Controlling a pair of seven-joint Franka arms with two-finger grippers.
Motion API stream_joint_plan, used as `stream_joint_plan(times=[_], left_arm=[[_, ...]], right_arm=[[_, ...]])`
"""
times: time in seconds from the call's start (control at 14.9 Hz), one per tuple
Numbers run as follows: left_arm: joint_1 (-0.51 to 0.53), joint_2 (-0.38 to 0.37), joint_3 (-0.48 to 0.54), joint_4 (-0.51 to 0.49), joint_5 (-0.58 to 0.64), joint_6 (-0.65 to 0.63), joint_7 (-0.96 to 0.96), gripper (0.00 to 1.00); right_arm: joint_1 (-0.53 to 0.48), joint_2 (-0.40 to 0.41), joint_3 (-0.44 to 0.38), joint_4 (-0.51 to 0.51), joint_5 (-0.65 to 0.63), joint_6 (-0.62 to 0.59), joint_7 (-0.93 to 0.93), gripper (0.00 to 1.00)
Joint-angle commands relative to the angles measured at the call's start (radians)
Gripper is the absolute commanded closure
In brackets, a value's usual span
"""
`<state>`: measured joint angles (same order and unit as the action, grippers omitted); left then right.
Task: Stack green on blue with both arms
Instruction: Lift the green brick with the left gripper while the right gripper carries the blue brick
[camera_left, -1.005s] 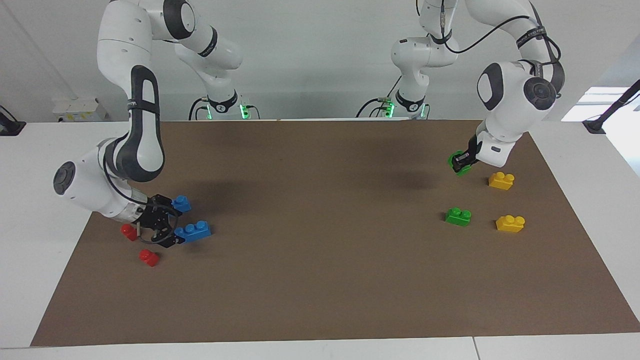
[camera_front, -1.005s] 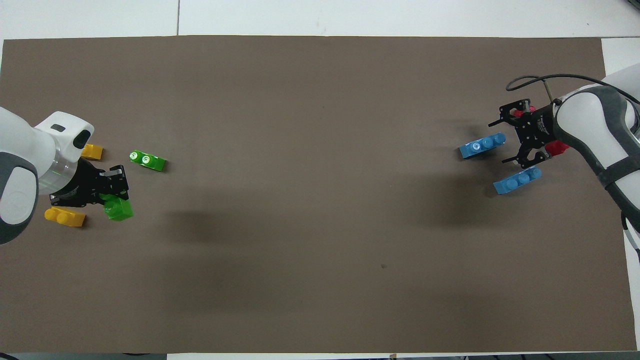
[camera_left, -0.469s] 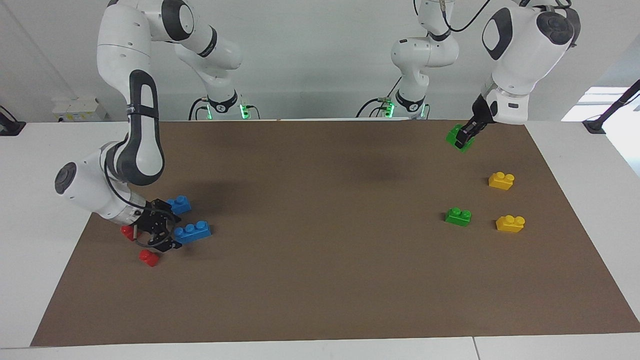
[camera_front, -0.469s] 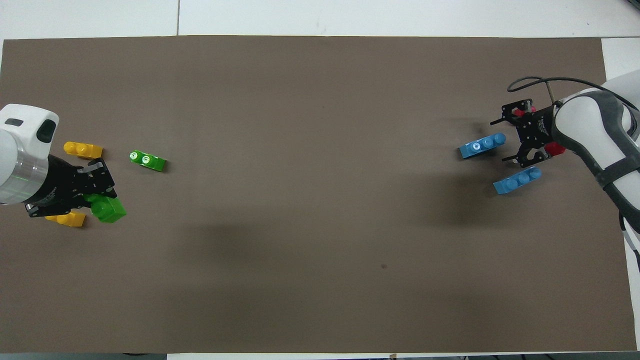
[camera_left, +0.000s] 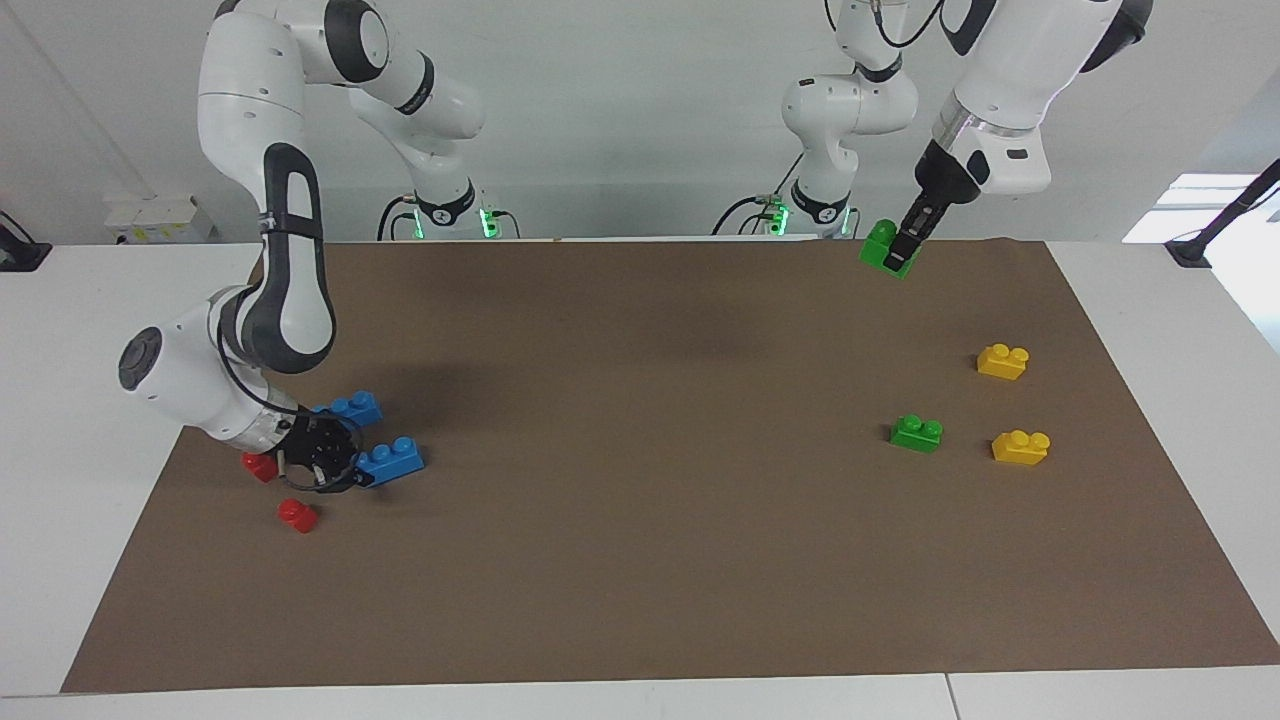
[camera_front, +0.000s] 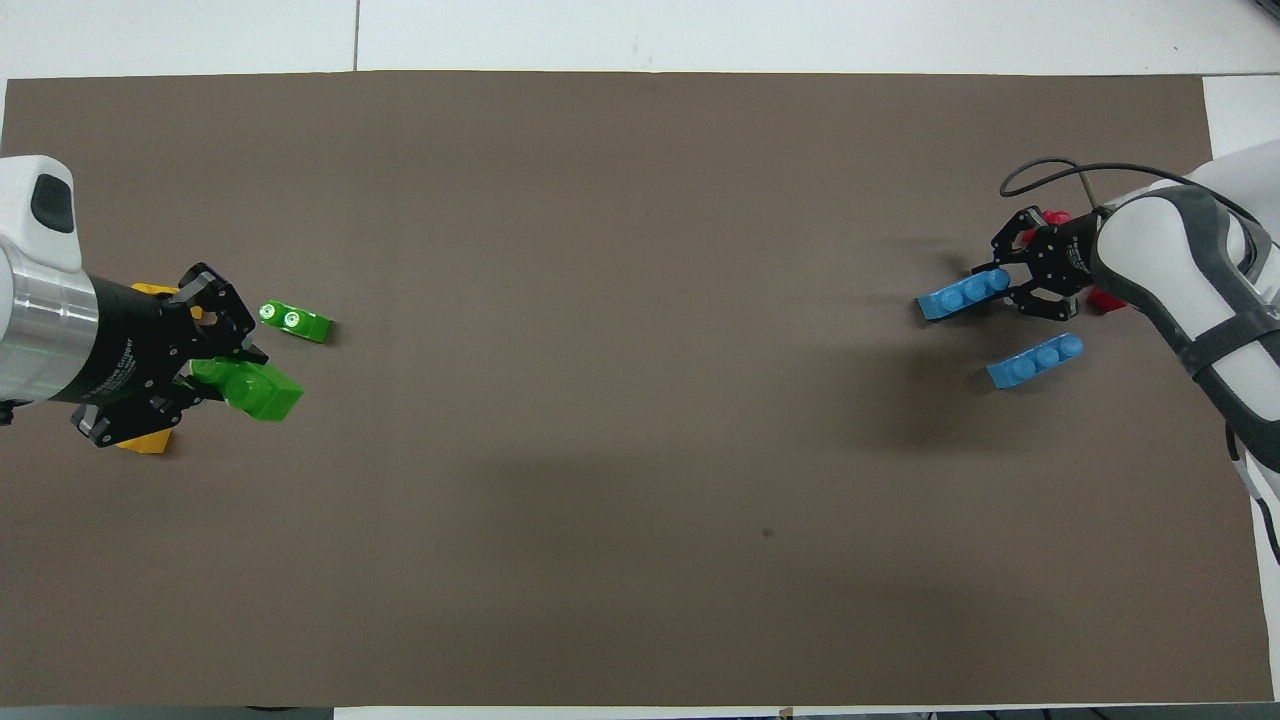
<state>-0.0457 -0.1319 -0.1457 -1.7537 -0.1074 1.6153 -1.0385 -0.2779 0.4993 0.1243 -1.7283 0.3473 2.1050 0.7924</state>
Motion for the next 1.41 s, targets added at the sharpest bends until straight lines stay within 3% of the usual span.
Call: stream_joint_plan(times=[0.0,0.2,0.47,0.74,0.94,1.07,1.34], left_arm=[[0.009,-0.029,0.008,-0.085,-0.015,0.067,-0.028,1.00],[-0.003,-0.028,0.003,-0.087,-0.018,0.077,-0.185,1.00],[-0.008,-0.020,0.001,-0.101,-0.031,0.100,-0.296,1.00],[-0.081,-0.014,0.003,-0.136,-0.031,0.190,-0.469,1.00],[-0.124,-0.006,0.003,-0.164,-0.031,0.256,-0.554,1.00],[-0.161,0.017,0.003,-0.162,-0.031,0.265,-0.589,1.00],[-0.215,0.063,0.003,-0.152,-0.028,0.298,-0.670,1.00]], right_arm=[[-0.004,0.002,0.003,0.001,0.028,0.014,-0.055,1.00],[-0.001,-0.005,0.008,0.090,0.027,-0.074,0.020,1.00],[0.092,-0.024,0.017,0.226,0.029,-0.210,0.264,1.00],[0.244,-0.056,0.049,0.236,0.024,-0.194,0.592,1.00],[0.411,-0.056,0.048,0.248,0.009,-0.102,0.804,1.00],[0.468,-0.059,0.048,0.219,-0.007,-0.034,0.889,1.00],[0.551,-0.068,0.048,0.070,-0.008,0.168,0.982,1.00]])
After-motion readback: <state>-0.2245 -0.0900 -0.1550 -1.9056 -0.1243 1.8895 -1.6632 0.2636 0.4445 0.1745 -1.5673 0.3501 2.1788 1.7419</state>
